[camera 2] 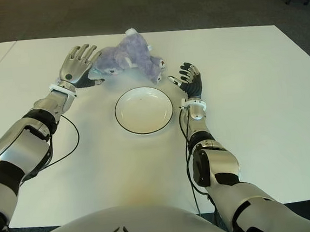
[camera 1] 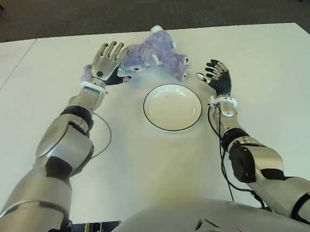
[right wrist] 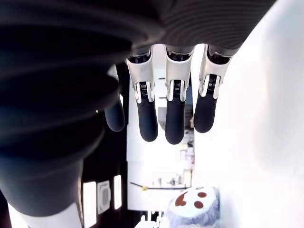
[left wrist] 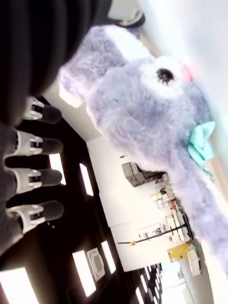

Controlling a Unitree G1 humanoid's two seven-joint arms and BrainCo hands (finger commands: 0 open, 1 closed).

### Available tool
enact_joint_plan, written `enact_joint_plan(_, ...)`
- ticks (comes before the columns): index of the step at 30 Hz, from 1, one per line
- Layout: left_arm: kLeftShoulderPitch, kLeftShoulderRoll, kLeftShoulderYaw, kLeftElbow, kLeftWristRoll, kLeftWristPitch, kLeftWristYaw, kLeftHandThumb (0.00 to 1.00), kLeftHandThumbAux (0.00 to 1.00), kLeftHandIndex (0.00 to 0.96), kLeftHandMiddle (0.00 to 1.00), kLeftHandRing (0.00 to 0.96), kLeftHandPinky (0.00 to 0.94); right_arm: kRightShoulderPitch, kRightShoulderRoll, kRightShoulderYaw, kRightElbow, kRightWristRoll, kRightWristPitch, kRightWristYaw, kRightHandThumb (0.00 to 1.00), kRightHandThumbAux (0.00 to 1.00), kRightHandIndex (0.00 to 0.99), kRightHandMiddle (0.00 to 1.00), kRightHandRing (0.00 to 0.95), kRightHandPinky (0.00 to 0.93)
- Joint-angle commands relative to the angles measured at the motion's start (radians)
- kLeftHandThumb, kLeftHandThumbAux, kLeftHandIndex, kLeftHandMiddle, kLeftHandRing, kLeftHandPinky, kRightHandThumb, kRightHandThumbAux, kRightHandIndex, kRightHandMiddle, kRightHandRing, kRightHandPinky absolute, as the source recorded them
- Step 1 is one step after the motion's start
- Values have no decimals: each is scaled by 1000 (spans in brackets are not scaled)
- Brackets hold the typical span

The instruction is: Put the doll into the plate.

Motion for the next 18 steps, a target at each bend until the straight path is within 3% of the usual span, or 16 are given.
enact_joint_plan(1,-24,-4,-45,24,46,-35,-71,117,421,0,0,0,0,259,77,-13,160,21,172,-6,0,824,211,263,264,269)
enact_joint_plan(9,-30,-13,-62,26,53,-50,-86,127,429,0,0,0,0,256,74,-7,161,13,177,-23,0,839,222,277,283,288)
enact_joint_plan(18,-48,-38,-50,43,18,-26,-188,172,413,0,0,0,0,258,72,-5,160,14,171,-13,0,847,223,278,281,284)
